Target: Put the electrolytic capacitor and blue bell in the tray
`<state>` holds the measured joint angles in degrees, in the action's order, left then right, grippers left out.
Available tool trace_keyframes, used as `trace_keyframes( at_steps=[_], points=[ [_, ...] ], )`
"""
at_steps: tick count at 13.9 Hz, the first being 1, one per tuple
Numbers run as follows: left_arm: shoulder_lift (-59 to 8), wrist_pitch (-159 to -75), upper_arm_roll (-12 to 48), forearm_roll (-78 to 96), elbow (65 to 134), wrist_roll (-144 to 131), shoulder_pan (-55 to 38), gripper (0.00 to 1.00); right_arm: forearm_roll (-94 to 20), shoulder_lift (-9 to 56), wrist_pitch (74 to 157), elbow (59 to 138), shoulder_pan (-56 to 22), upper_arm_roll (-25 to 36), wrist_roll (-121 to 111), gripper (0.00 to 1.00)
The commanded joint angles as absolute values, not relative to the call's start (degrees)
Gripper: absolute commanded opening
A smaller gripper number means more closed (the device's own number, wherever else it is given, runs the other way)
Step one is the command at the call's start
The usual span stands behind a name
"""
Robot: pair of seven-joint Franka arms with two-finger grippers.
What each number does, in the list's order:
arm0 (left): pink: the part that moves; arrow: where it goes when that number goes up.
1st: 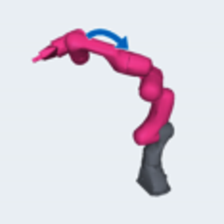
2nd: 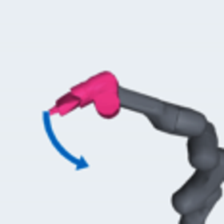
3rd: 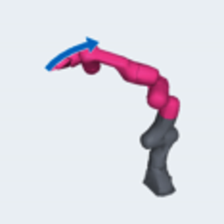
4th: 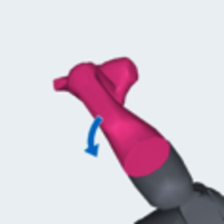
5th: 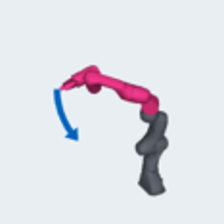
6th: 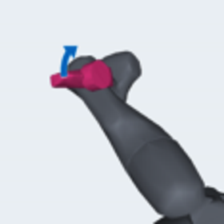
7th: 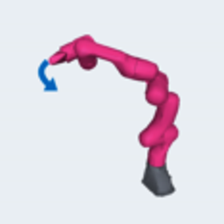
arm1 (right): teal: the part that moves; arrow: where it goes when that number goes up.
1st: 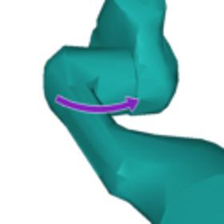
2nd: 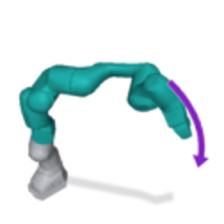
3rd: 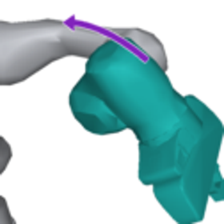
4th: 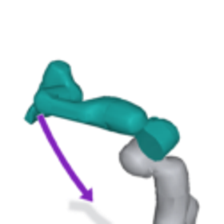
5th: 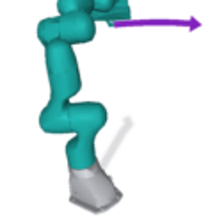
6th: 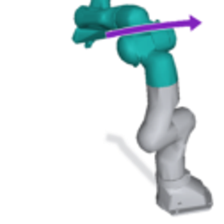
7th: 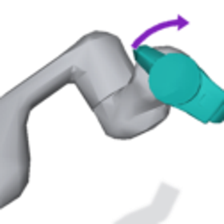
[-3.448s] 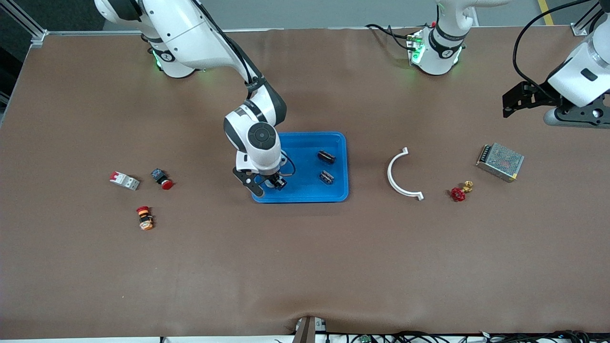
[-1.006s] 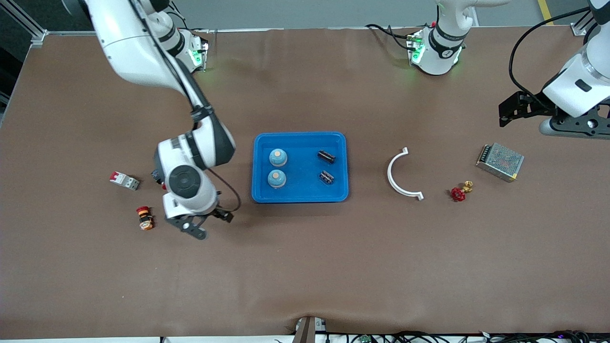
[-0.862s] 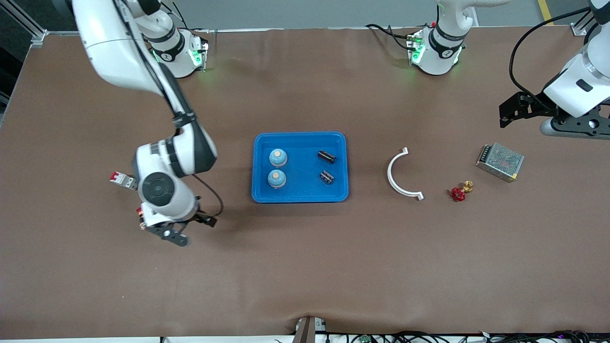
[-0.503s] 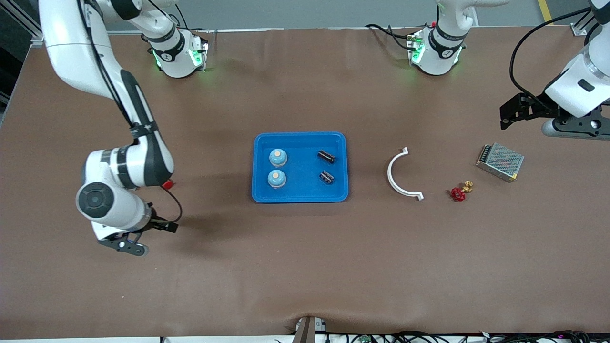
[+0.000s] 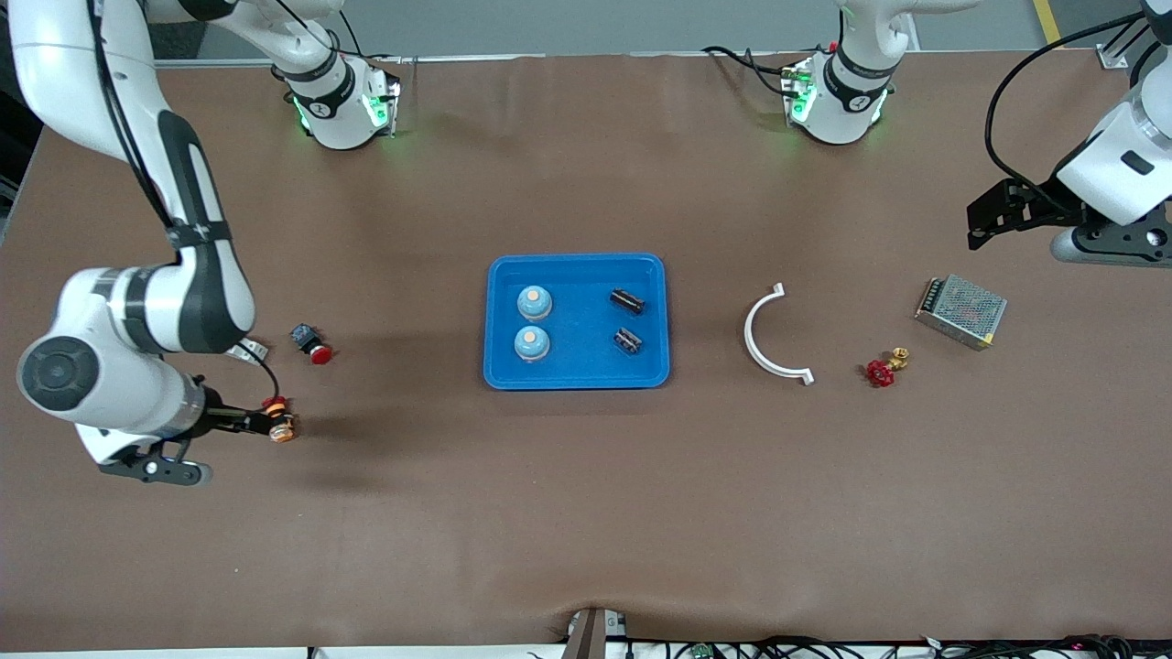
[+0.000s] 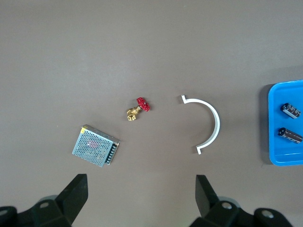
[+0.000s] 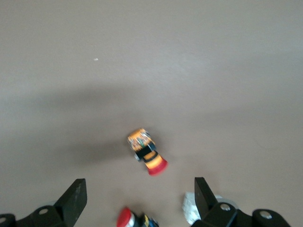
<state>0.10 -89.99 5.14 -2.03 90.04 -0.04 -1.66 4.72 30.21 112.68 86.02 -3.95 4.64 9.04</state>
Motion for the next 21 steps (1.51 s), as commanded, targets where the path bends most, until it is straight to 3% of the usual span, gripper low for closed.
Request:
trace_keyframes(
  at_steps=[1,6,9,16,21],
  points=[
    [1.31,-89.47,5.19,-2.20,89.82,0.35,-1.49,1.00,5.01,23.14,104.89,87.01,-2.20,3.43,4.93,1.00],
    [1.49,-89.30,4.92,-2.11,89.74,0.97,-1.41,1.00,2.82,10.39,93.01,87.10,-2.47,5.36,4.66,1.00],
    [1.49,-89.30,4.92,-2.11,89.56,0.97,-1.41,1.00,2.29,5.99,89.30,86.84,-1.06,5.27,4.48,1.00],
    [1.49,-89.21,4.92,-2.11,89.56,0.97,-1.32,1.00,2.46,4.57,84.90,77.18,2.63,5.01,-2.01,1.00],
    [1.84,-89.21,4.92,-2.20,89.56,1.05,-0.62,1.00,1.33,4.13,84.64,76.38,3.86,4.66,1.91,1.00]
  ],
)
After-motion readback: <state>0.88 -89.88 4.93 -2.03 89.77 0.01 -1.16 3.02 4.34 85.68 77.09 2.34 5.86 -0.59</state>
